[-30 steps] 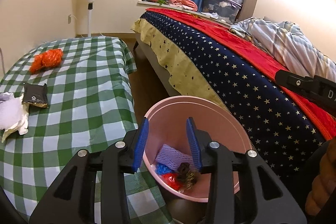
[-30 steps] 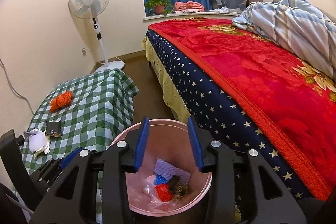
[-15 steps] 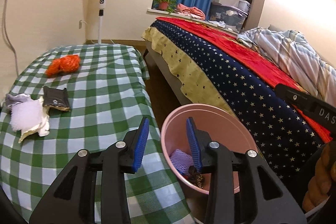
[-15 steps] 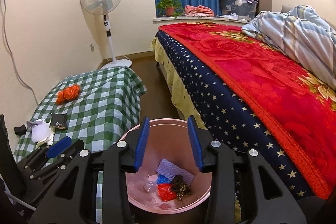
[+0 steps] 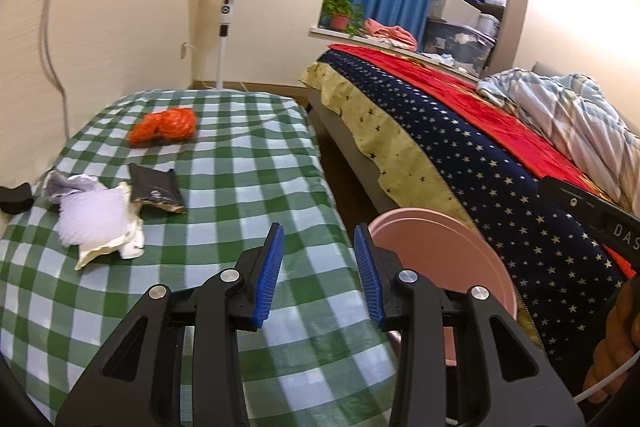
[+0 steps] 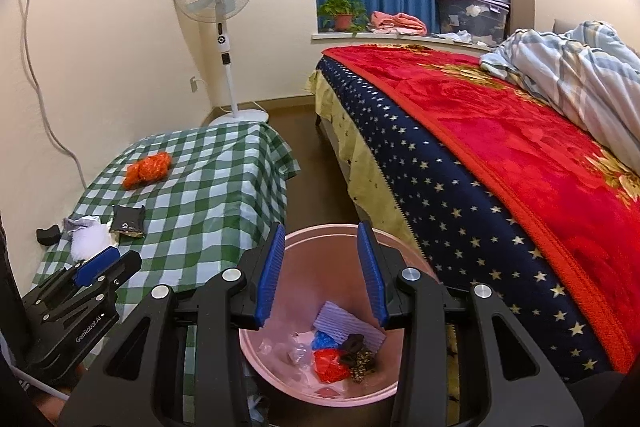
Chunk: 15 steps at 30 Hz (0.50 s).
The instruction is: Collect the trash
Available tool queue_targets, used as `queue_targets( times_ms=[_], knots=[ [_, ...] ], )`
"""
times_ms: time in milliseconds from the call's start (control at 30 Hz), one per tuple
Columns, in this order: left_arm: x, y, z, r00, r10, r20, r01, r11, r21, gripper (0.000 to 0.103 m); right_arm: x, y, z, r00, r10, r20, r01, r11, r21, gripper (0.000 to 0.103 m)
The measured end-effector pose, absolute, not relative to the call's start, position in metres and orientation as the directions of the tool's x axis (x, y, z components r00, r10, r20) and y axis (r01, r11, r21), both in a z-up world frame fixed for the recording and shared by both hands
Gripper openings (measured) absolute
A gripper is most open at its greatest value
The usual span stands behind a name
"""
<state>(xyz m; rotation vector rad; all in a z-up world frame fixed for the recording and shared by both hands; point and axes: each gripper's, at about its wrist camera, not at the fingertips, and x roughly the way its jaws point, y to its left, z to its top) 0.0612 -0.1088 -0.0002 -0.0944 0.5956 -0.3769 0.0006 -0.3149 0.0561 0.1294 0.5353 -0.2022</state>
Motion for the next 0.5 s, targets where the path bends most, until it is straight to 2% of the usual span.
queue_targets(
  times_ms=[500],
  knots=[
    [0.082, -0.034, -0.009, 0.834, -0.159, -0.529, 0.066, 0.979, -0.19, 0.036, 0.045, -0.254, 0.046, 0.874, 0.091, -0.477, -0.007, 0.985, 0.175, 0.027]
  ],
)
